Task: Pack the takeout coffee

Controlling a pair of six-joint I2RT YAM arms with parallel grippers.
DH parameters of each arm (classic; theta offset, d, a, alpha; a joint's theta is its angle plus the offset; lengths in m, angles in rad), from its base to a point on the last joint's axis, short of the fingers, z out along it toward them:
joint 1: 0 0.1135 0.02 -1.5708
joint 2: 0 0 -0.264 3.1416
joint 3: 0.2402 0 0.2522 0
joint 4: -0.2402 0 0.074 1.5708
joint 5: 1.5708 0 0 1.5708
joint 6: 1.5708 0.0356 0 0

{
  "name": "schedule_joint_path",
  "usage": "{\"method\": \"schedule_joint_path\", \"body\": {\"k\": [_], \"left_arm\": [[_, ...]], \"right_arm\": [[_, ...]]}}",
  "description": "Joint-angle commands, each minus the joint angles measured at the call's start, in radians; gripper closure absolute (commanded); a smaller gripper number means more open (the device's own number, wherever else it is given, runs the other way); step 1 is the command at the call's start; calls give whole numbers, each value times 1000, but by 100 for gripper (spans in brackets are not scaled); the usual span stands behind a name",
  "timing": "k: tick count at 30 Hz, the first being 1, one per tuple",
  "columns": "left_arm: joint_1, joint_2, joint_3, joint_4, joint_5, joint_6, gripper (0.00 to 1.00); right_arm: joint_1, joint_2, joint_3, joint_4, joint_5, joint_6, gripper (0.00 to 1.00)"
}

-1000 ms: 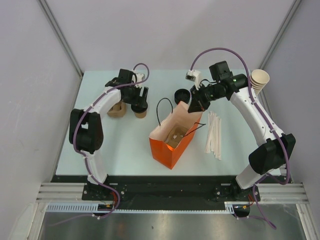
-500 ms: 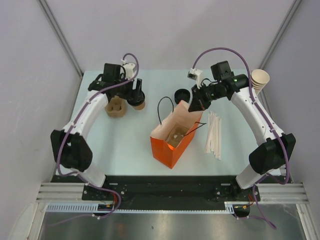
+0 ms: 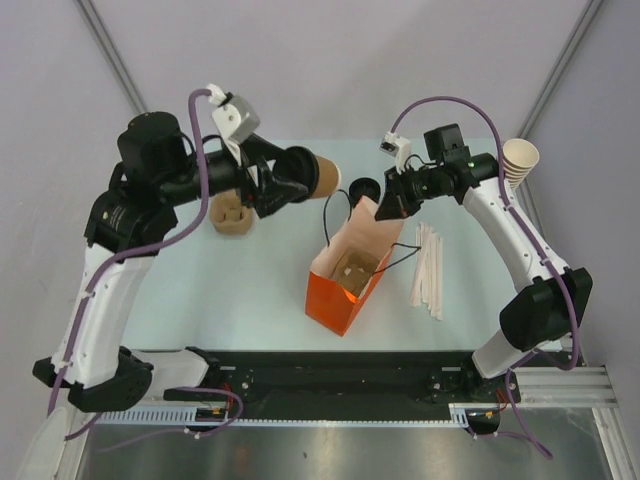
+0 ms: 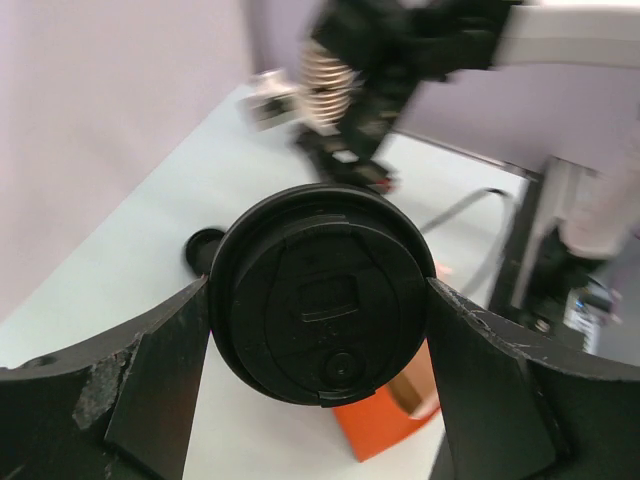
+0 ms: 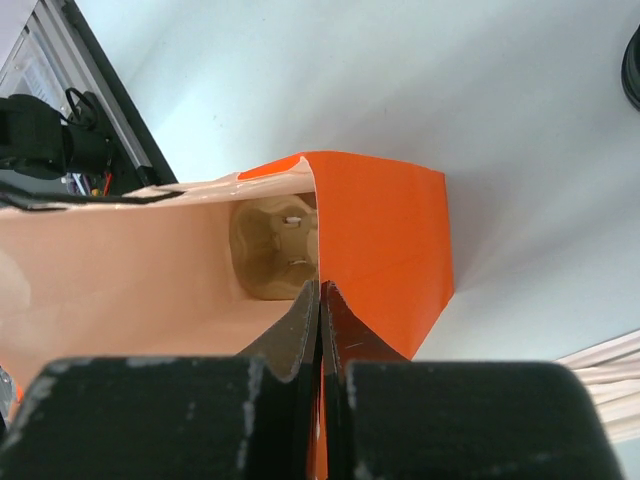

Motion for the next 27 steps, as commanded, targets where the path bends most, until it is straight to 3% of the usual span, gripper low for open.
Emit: {"method": "schedule_joint_path", "body": {"k": [1,10,18,27], "left_arm": [[-204,8,72,-100,34,83,71],[-510,54,-98,-65,-214,108,73],[-516,77,-215,15,-309,75,75],[-515,48,-370,12,-403,193,76]], "right_arm": [[7,-53,1,57,-2,39,100],[41,-112,-22,76,48,109,100],[70,-186,-85,73,42,137,100],[65,-246,-166,40,-20,180,100]]}}
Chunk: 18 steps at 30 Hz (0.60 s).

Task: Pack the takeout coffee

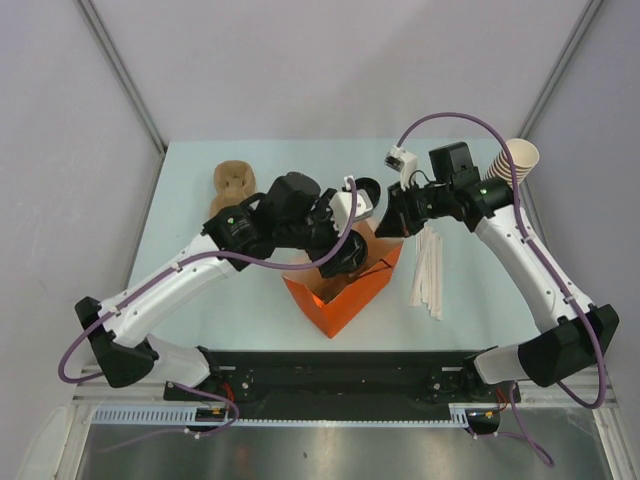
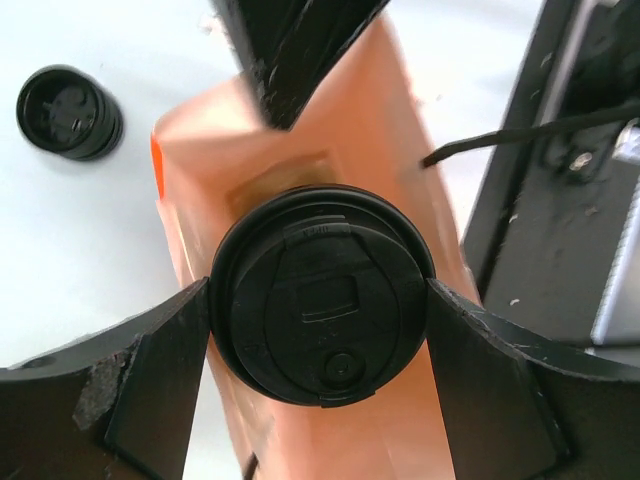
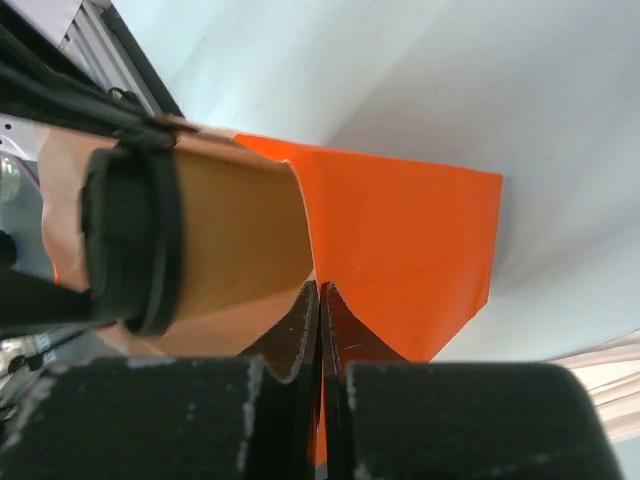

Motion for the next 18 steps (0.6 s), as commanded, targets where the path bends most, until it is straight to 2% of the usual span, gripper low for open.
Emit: {"method": "schedule_joint_path", "body": {"k": [1,4,6,7,8,9,11,15,18], "left_arm": [[0,-61,-70,32,-52,86,76],[0,-77,-104,26,-18,112,77],[0,-83,-122,22,5,129,78],[0,-88,-127,17,34,135,79],[0,-89,-128,13,50,151,78],[0,-91,-133,11,63,157,79],[0,-94,-133,5,96,168,79],[-2,-86,-129,0,119,178,79],[-3,-82,-132,0,123,183,79]], "right_arm": [[-3,-48,-21,-21,-66,34,100],[-6,-60,-31,-96,-99,2,98],[-20,-63,-30,-124,-106,-24,84],[-31,-69,-30,-126,-106,-27,74],[-46,-73,-27,-123,-105,-35,52],[-73,-71,-19,-114,-91,-50,40],[-98,-65,17,-101,-88,-79,26],[-83,-21,102,-77,-66,-157,24],[-19,31,180,-78,-10,-219,23]]}}
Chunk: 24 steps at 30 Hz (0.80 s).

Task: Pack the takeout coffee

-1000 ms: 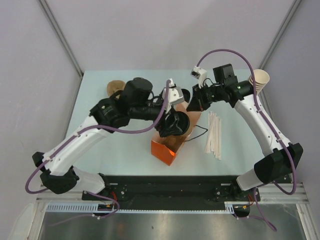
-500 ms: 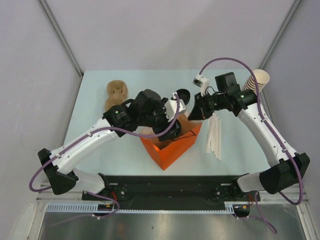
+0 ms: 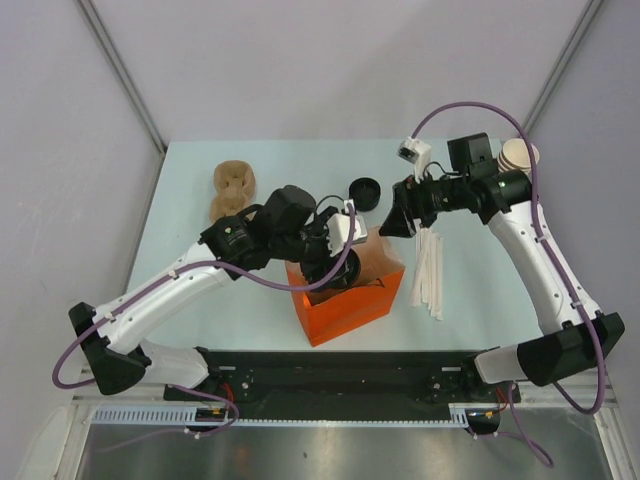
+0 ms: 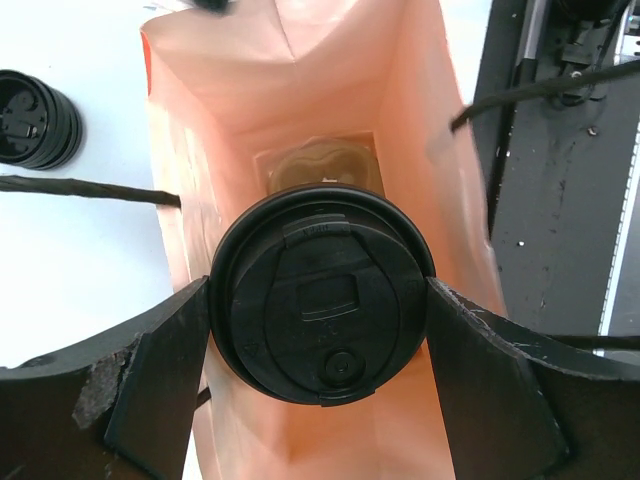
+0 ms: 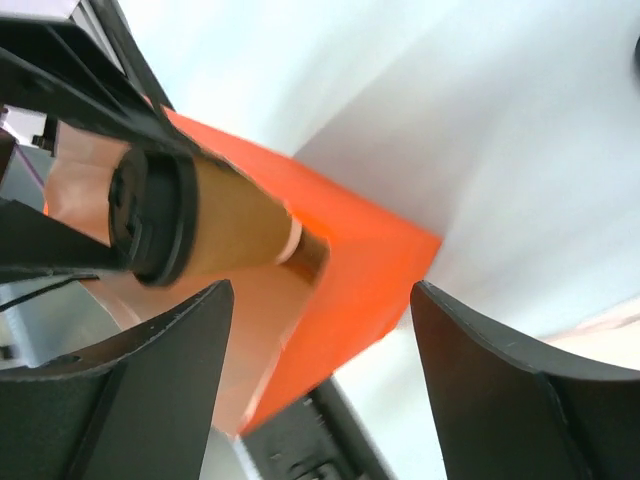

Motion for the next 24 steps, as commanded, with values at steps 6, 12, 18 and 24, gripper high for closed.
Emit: {"method": "schedule_joint_path", "body": {"k": [6,12,18,24], "left_arm": [[-12,-27,-24,11,47,42,80],[-14,-42,-47,5,51,46,80],[-14,-66,-78,23,52,50,80],[-14,-119,-129,87,-49,51,81]], "right_arm": [[137,120,162,30,78,-236,22],[230,170,186,-25,57,-359,24],[281,205,155,5,104,-377,51],[278,165,161,89,142,-279,100]]}}
